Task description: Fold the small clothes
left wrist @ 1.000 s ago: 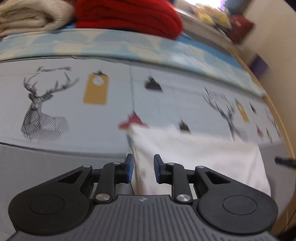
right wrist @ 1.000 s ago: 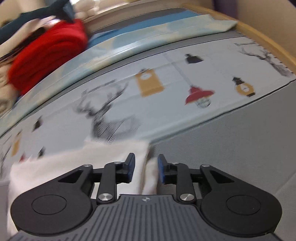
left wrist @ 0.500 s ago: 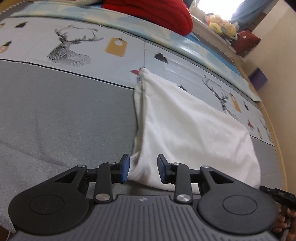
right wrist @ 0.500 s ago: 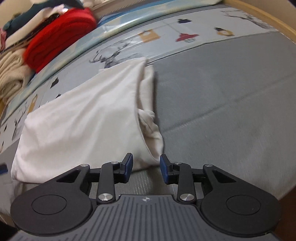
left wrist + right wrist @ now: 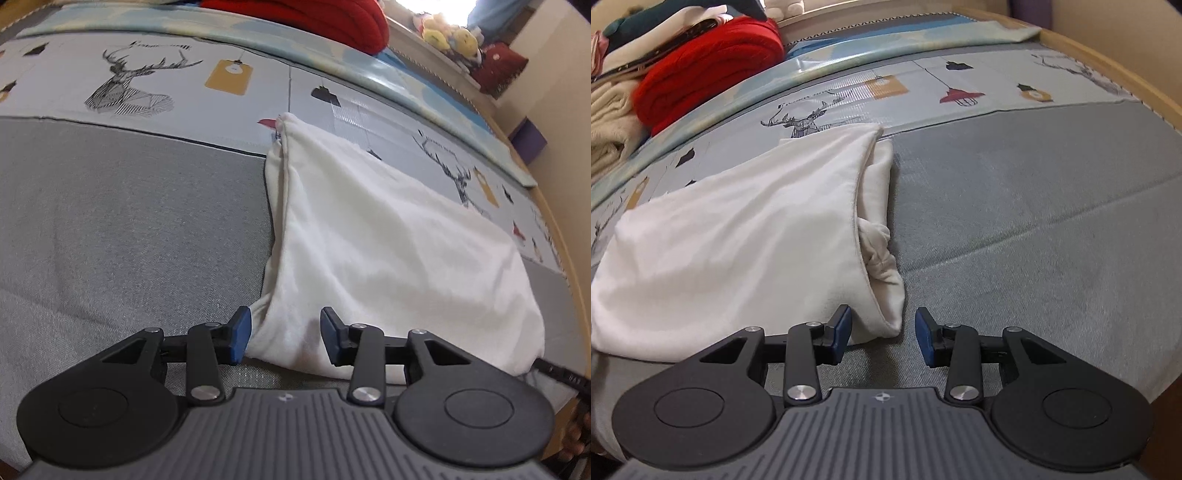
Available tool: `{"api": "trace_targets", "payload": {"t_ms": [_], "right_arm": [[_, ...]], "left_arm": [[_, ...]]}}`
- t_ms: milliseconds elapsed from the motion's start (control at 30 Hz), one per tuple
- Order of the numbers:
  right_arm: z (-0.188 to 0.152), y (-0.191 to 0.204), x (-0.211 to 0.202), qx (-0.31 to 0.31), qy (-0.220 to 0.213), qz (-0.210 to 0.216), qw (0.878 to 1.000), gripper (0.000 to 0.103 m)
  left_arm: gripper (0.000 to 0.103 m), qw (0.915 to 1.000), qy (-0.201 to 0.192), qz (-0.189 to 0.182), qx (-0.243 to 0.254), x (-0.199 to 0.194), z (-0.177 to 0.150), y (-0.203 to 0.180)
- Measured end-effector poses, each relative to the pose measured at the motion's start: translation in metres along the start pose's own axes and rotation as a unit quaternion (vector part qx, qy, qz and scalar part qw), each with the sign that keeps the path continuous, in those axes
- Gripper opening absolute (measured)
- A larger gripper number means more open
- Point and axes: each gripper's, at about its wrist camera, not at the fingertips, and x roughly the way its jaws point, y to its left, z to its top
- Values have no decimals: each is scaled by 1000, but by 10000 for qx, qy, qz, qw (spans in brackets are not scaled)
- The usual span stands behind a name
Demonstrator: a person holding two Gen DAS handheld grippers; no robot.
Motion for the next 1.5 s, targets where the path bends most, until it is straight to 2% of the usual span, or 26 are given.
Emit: {"api": "trace_targets", "payload": {"t_ms": [33,67,100,133,200,267,367,433,500,533,567,633,700,767,867,933,1000,1100,1133,1233,1333,1400,1500], "right_arm": [[1,1,1,-26,1,-40,10000,38],[1,2,2,-39,-3,-52,10000,31],[1,3,2,-52,-4,-38,10000,17],[2,6,2,-84,5,-16,10000,11],[2,13,1,-290,-48,-98,9995,7],[5,17,-4,-388,-144,-134,9991,5],[14,16,-27,-214,-459,-95,9987,4],[16,11,-38,-105,-528,-105,9985,4],[13,3,-25,-35,-121,-340,9993,4],[11,-2,-12,93,242,-429,9987,4],[8,-6,-1,216,504,-580,9968,0],[4,-11,4,267,583,-1086,9920,0],[7,-15,-5,449,360,-991,9934,1],[12,-14,-24,461,-121,-826,9954,3],[15,3,-42,1,-795,-459,9958,3],[15,11,-41,-107,-882,-66,9960,3],[12,17,-28,-154,-593,122,9980,6],[0,20,5,-371,287,-333,9983,11],[-2,17,12,-328,465,-404,9976,11],[0,19,11,-189,439,-334,9983,11],[5,25,-4,-409,15,-346,9986,13],[6,27,-12,-466,-265,-330,9980,19],[11,25,-14,-429,-501,-366,9972,24]], "left_arm": [[39,10000,-22,16,45,0,-1,-1],[34,10000,-42,36,79,0,-1,-1],[22,9999,-49,74,109,1,-2,-1],[9,9999,-32,105,129,1,-2,-1],[4,9999,14,131,73,-1,-2,3],[4,9999,-71,18,-84,-11,0,7],[4,9993,-307,-165,-121,-34,0,7],[4,9998,-54,-57,-186,-30,-7,11],[4,9988,419,197,-153,-12,-14,12],[5,9978,546,363,-68,-5,-17,10],[6,9975,549,438,8,-3,-17,8],[12,9978,357,533,190,-9,-14,0],[17,9960,-94,759,455,-23,-11,-8],[17,9925,-475,904,678,-33,-8,-16],[16,9945,-599,497,701,-35,-11,-27],[16,9955,-450,341,767,-28,-12,-32],[16,9945,-196,537,874,-16,-17,-34],[16,9917,538,787,861,7,-26,-27],[16,9907,581,893,842,9,-28,-25],[16,9911,221,1005,847,-3,-21,-27],[16,9911,-246,939,911,-13,-12,-33],[16,9903,-499,845,983,-15,-8,-41],[16,9895,-715,658,1068,-14,-6,-52]]}}
